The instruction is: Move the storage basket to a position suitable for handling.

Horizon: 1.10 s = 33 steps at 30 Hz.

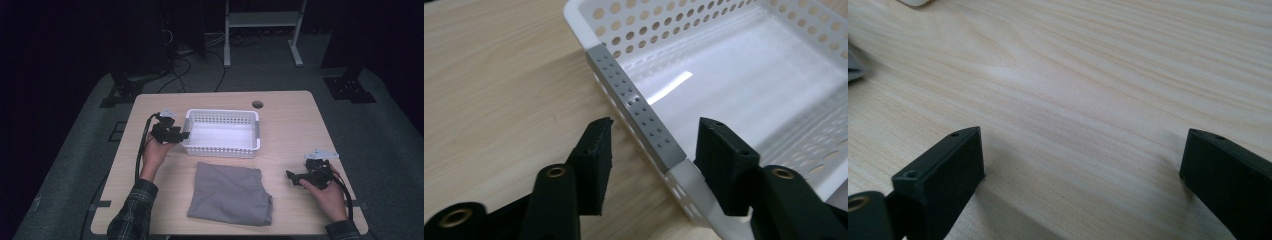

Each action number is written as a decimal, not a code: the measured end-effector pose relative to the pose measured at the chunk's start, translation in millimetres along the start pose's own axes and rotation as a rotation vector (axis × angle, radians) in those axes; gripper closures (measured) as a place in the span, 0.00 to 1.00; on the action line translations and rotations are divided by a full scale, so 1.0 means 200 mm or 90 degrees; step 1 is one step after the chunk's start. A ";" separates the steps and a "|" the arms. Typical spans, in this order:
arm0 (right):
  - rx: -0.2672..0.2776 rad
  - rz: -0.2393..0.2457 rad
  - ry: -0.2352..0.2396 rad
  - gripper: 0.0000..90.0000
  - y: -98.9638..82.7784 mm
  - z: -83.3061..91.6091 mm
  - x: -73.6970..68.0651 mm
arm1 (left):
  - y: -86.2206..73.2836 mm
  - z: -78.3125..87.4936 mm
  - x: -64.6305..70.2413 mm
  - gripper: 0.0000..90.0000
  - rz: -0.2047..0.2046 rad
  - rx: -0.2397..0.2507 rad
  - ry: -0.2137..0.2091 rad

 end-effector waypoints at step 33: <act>0.000 0.000 0.000 0.04 0.00 0.00 0.00 | 0.10 -0.20 0.06 0.84 -0.016 -0.004 0.049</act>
Point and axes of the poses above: each handheld gripper's, and its own axes: z roughly backward along the jaws, y roughly out of its top, x roughly to its right, the point moved 6 cm from there along -z, roughly forward along the jaws, and after that the axes turned 14 degrees about x, right-handed, at the moved point
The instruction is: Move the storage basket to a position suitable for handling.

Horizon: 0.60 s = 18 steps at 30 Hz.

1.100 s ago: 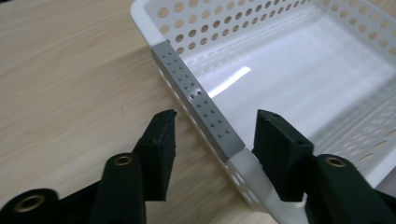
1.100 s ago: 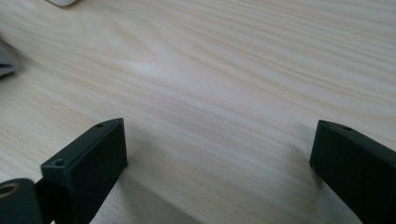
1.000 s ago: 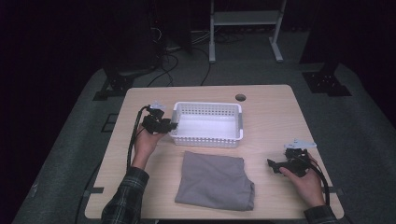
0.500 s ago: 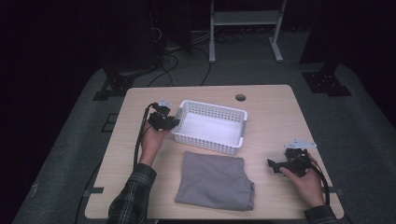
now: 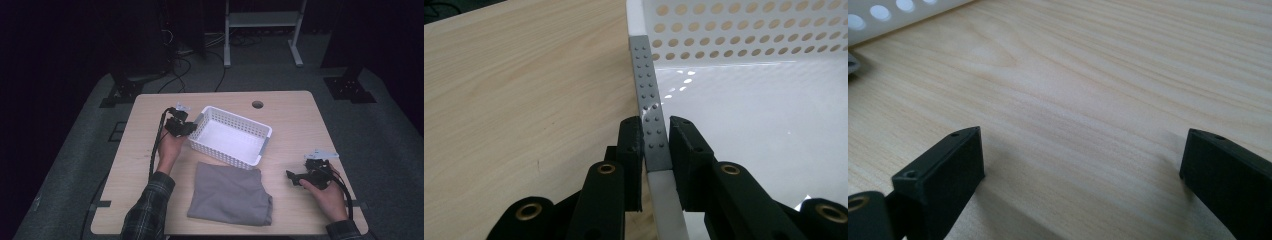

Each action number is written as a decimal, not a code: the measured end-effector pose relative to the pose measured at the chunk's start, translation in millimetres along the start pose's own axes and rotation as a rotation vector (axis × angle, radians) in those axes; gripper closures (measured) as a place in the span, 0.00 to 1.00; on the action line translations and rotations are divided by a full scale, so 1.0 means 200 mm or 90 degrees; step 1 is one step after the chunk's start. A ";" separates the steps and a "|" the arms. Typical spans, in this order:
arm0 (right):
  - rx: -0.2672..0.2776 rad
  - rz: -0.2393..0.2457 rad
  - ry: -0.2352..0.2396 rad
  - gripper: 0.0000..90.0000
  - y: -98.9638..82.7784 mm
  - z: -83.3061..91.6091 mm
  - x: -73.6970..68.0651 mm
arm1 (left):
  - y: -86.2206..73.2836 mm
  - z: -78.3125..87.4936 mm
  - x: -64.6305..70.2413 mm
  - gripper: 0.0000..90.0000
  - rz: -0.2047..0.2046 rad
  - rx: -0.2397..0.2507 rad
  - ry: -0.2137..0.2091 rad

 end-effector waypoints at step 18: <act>0.000 0.000 0.000 0.04 0.00 0.00 0.00 | 0.01 0.18 -0.04 0.46 0.019 0.044 -0.031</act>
Point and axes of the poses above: each handheld gripper's, and its own axes: z roughly backward along the jaws, y roughly out of its top, x roughly to its right, the point moved 6 cm from there along -z, roughly forward along the jaws, and after that the axes turned 14 degrees about x, right-handed, at the moved point
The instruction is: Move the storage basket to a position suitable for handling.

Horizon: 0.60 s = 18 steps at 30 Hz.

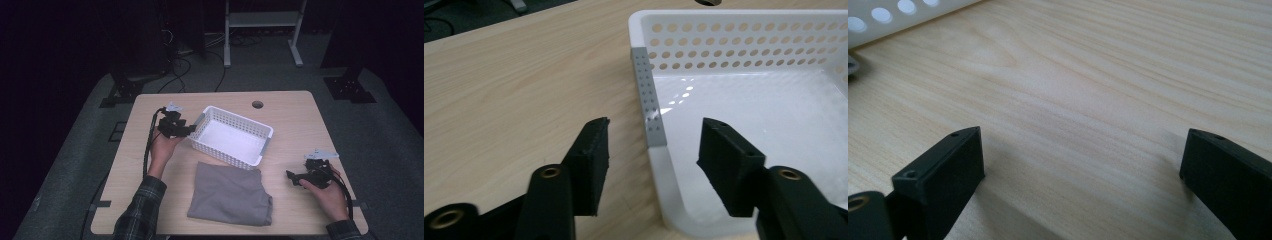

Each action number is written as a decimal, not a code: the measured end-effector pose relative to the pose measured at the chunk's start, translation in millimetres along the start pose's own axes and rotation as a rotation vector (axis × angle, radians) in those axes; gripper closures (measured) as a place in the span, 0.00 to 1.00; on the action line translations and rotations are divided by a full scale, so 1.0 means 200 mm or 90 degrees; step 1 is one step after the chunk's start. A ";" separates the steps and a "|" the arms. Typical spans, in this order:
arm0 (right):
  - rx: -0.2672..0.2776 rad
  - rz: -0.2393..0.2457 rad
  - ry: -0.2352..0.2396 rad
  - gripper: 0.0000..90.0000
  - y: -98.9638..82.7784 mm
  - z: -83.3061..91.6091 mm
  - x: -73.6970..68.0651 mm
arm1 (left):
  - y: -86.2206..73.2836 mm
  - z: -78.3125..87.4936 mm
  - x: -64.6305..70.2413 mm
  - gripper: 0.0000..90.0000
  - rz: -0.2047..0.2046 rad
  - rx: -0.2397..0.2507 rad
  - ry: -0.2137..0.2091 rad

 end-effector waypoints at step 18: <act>-0.001 0.000 -0.001 0.04 0.00 0.00 0.00 | -0.18 0.20 0.05 0.16 -0.047 -0.037 0.003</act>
Point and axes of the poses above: each handheld gripper's, and its own axes: z roughly backward along the jaws, y roughly out of its top, x roughly to its right, the point moved 6 cm from there along -z, roughly forward along the jaws, and after that the axes turned 14 degrees about x, right-handed, at the moved point
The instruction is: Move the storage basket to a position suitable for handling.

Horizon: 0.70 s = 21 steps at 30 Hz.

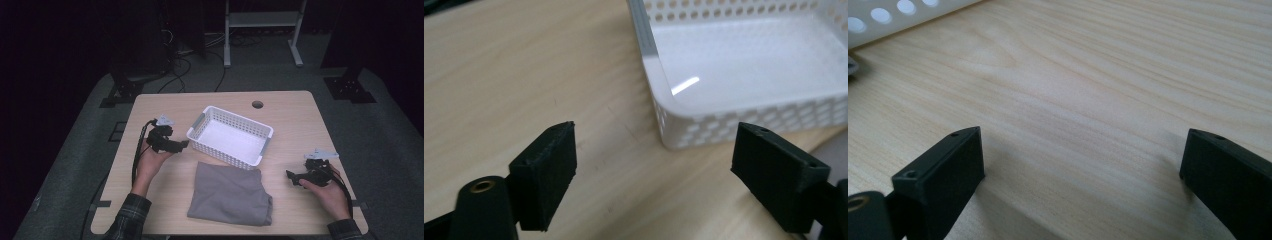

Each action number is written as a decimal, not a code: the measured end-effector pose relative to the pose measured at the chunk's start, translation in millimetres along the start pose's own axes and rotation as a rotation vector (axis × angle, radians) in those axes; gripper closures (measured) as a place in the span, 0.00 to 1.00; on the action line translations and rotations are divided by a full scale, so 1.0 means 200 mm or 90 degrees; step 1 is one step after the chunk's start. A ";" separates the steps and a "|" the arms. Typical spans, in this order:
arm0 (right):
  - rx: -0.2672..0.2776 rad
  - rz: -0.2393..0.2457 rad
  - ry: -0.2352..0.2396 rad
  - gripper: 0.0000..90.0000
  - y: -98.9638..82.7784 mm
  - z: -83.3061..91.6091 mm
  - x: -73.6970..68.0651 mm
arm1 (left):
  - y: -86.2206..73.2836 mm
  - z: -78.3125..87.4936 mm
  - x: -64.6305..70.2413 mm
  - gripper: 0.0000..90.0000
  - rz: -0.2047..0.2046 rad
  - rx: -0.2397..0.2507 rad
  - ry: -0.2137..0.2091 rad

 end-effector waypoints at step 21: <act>0.015 0.010 0.064 0.39 0.07 0.05 -0.06 | -0.32 0.16 0.12 0.00 -0.036 -0.023 -0.016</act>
Point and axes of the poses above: each handheld gripper's, and its own axes: z roughly backward along the jaws, y roughly out of its top, x roughly to its right, the point moved 6 cm from there along -z, roughly forward along the jaws, and after that the axes turned 14 degrees about x, right-handed, at the moved point
